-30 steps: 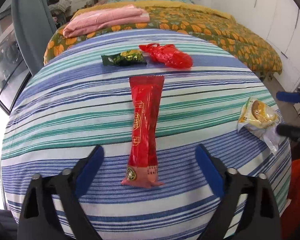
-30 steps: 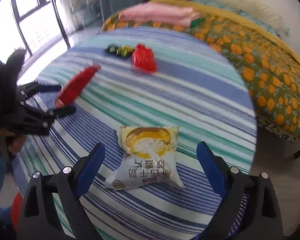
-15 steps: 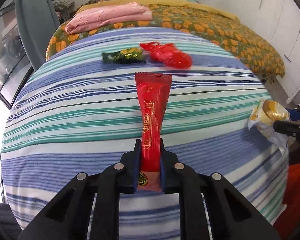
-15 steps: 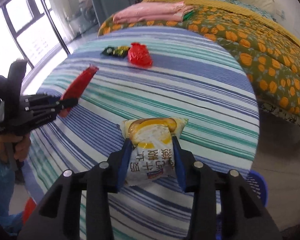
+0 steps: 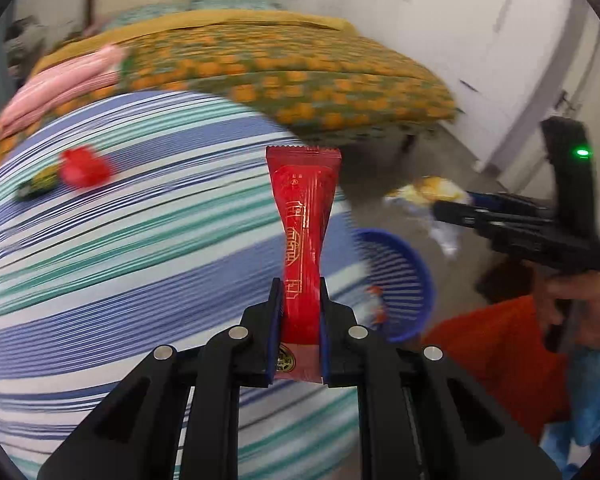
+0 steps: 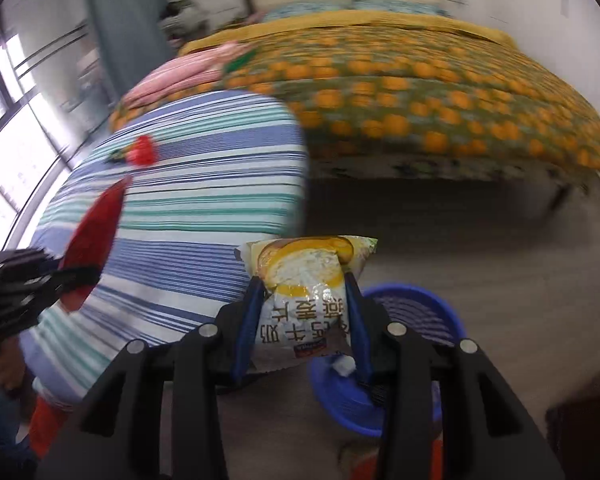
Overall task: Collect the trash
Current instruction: 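Carry the wrapper and snack bag over the wastebasket and open both tools, then move both tools back over the striped table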
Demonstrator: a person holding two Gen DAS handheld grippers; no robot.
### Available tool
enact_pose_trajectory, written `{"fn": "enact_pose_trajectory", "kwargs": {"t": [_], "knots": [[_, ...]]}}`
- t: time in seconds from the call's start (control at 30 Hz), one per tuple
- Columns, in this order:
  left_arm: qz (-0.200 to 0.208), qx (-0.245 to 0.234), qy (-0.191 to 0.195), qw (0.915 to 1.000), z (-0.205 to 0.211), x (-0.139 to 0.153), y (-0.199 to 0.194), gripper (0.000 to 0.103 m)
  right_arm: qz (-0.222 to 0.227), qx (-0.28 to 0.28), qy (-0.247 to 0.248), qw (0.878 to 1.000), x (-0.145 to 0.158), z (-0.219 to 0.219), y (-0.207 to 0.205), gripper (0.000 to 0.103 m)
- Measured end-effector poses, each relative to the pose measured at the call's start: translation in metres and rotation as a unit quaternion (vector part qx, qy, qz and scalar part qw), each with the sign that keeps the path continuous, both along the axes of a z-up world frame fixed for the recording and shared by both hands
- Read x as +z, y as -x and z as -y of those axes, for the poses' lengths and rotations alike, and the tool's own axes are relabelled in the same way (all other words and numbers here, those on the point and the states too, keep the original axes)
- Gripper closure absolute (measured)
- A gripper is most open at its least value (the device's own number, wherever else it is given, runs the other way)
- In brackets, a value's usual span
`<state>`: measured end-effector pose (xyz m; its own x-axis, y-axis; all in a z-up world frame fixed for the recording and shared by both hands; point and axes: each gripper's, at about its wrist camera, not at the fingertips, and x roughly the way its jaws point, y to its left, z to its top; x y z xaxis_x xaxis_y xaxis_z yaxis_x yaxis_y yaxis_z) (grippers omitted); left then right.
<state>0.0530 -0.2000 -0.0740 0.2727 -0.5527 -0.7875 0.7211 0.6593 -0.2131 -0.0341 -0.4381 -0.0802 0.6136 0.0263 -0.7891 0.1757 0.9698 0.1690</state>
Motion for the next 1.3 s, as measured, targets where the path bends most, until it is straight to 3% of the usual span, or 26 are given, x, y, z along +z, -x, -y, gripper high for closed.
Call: {"fn": "enact_pose_trajectory", "kwargs": {"t": [0.17,0.33,0.5,0.73,0.77,0.8,0.87,0.93,1.0,1.1,1.3], "knots": [[-0.031,-0.044,0.005,0.9985,0.074,-0.007,0.029,0.088,-0.012,-0.047,0.008,0.999,-0.025,0.044,0.020,0.064],[-0.070,-0.050,-0.016,0.9962,0.130,-0.047,0.040,0.088,-0.033,-0.095,0.004,0.995,-0.060,0.080,0.029,0.064],[-0.096,-0.048,-0.039,0.9934,0.165,-0.088,0.037,0.088,-0.042,-0.126,-0.022,0.991,-0.077,0.106,0.040,0.064],[-0.109,-0.050,-0.054,0.9914,0.196,-0.120,0.028,0.087,-0.047,-0.141,-0.045,0.988,-0.087,0.118,0.044,0.062],[-0.107,-0.050,-0.055,0.9914,0.200,-0.124,0.026,0.081,-0.044,-0.144,-0.046,0.988,-0.088,0.120,0.043,0.060],[-0.106,-0.048,-0.060,0.9914,0.205,-0.128,0.024,0.062,-0.041,-0.149,-0.049,0.987,-0.088,0.122,0.043,0.043],[-0.102,-0.036,-0.064,0.9921,0.208,-0.129,0.021,0.044,-0.026,-0.166,-0.061,0.984,-0.086,0.128,0.046,0.025],[-0.097,-0.038,-0.050,0.9933,0.204,-0.118,0.023,0.039,-0.016,-0.175,-0.060,0.983,-0.080,0.131,0.048,0.025],[-0.085,-0.045,-0.039,0.9946,0.200,-0.106,0.028,0.026,-0.008,-0.186,-0.051,0.981,-0.076,0.133,0.051,0.024],[-0.039,-0.053,-0.028,0.9975,0.186,-0.080,0.041,0.015,-0.004,-0.194,-0.053,0.980,-0.073,0.135,0.052,0.018],[0.037,-0.024,-0.023,0.9988,0.124,-0.046,0.052,0.007,0.009,-0.184,-0.009,0.983,-0.063,0.116,0.050,0.016]]}}
